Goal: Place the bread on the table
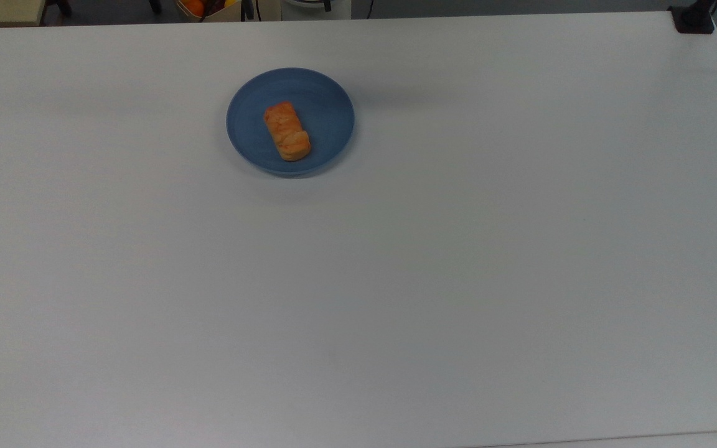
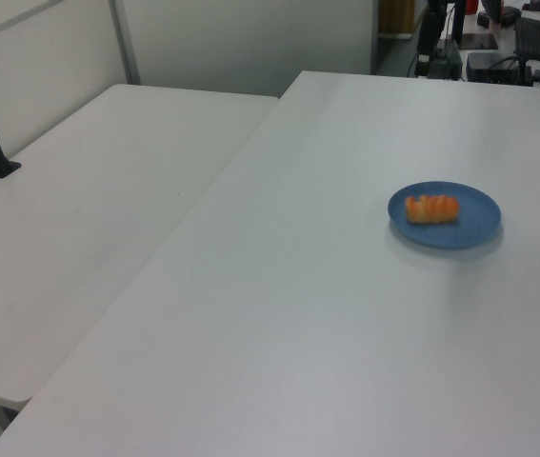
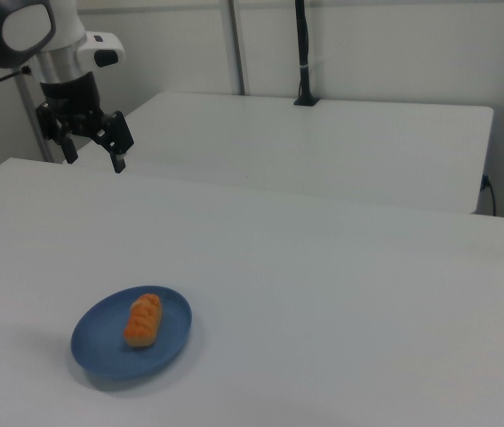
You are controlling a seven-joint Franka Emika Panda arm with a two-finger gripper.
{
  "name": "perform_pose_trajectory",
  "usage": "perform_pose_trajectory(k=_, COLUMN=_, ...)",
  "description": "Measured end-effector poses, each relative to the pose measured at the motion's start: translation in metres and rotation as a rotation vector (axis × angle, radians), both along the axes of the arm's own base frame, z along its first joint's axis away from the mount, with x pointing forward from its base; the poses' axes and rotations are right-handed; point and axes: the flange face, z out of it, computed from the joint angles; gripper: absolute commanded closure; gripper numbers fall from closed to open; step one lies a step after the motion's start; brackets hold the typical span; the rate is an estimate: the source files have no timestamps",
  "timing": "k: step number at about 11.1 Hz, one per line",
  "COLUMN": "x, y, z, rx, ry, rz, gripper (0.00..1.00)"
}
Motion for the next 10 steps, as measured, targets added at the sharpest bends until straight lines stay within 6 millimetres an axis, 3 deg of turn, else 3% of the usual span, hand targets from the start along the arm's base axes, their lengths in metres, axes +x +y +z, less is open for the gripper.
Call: perform_pose_trajectory(k=10, x=-0.002, y=0.002, z=-0.012, rx=-0.003, ry=0.029, rz=0.013, gripper=0.0)
